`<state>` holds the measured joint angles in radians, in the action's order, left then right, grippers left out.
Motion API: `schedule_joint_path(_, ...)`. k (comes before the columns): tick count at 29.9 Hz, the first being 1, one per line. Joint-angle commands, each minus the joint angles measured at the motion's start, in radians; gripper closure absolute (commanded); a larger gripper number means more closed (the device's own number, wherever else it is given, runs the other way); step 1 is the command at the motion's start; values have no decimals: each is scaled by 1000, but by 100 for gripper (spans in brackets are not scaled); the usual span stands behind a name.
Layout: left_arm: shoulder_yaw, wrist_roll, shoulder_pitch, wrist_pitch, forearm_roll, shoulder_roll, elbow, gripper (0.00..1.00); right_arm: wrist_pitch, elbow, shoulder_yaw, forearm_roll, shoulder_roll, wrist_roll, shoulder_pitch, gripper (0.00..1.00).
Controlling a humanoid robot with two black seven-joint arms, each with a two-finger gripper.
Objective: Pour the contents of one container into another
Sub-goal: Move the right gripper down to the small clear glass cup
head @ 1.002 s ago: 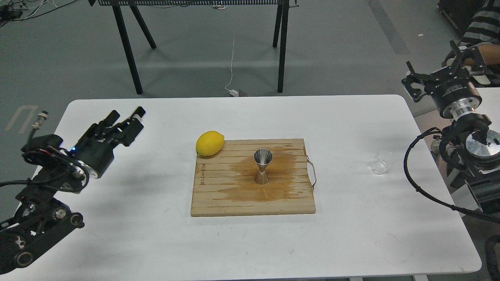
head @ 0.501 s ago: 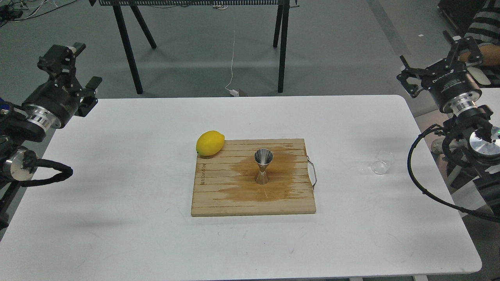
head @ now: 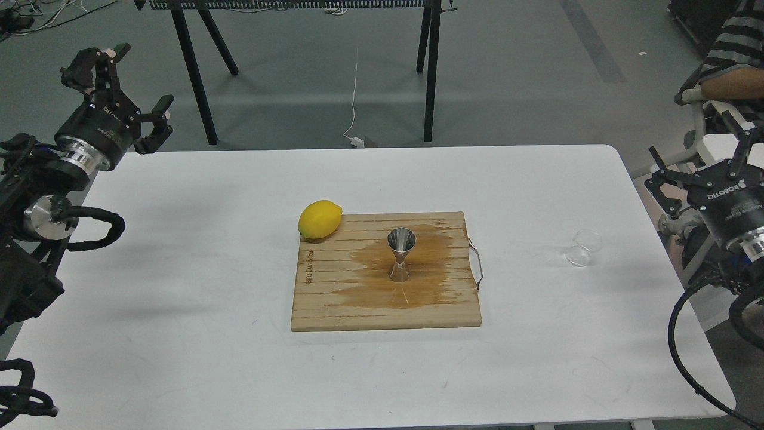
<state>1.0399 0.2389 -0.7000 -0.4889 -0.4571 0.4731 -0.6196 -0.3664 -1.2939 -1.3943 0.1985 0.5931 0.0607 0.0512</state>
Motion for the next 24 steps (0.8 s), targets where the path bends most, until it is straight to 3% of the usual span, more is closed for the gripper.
schedule_joint_path(1,-1,2,1,0,0,-2,1,1,93,-105,-101,24,-25,-2,-146,2)
schedule_joint_path(6,-1,0,1,0,-2,1,1,1,252,-113,-115,108,-136,-4,-185,2)
schedule_joint_path(10,-9,0,1,0,-2,2,1,1,495,-116,-143,114,-231,-4,-183,2)
schedule_joint_path(15,-11,0,-4,0,-2,2,-3,1,526,-90,-137,110,-349,-4,-149,2)
schedule_joint_path(24,-11,2,-6,0,-2,2,-8,1,569,122,-94,108,-420,-2,7,2)
